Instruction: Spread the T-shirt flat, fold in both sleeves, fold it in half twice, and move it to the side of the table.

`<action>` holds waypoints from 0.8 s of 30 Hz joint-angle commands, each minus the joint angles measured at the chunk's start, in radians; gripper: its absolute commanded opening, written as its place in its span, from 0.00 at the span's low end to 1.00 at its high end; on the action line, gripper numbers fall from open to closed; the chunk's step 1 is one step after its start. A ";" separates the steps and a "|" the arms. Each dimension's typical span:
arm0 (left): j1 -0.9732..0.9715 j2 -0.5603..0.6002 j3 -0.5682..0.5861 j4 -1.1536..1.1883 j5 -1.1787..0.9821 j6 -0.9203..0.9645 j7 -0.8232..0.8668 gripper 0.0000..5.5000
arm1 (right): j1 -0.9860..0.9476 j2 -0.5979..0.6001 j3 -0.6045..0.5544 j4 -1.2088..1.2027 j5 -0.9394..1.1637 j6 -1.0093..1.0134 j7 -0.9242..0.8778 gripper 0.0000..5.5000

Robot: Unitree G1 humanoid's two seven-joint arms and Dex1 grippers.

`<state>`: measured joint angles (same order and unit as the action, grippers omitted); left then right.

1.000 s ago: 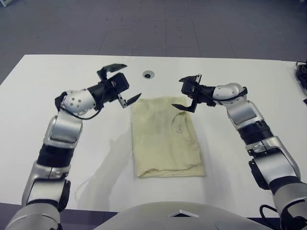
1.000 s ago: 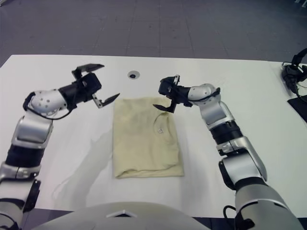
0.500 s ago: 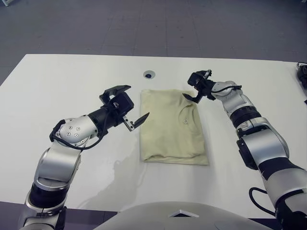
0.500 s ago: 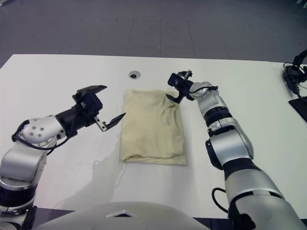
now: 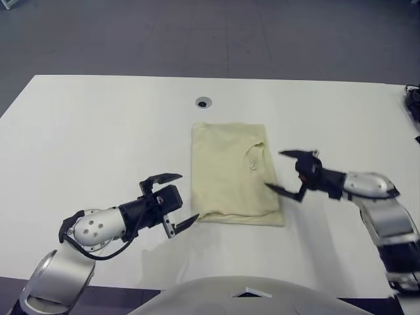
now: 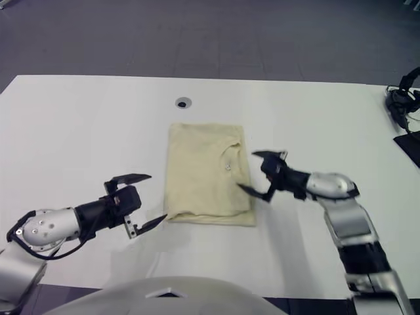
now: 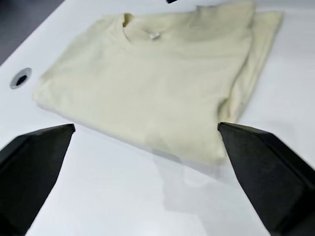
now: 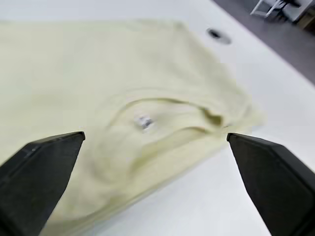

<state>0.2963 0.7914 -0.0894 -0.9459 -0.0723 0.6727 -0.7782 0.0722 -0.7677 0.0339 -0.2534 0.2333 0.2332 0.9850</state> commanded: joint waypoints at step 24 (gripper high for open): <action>-0.080 0.055 -0.412 0.234 0.590 -0.423 -0.043 0.64 | 0.185 -0.195 0.140 -0.178 -0.593 -0.429 -0.082 0.75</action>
<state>0.2055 0.8451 -0.4796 -0.7487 0.4887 0.2415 -0.7984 0.2598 -0.9649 0.1414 -0.4806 -0.3166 -0.2036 0.8944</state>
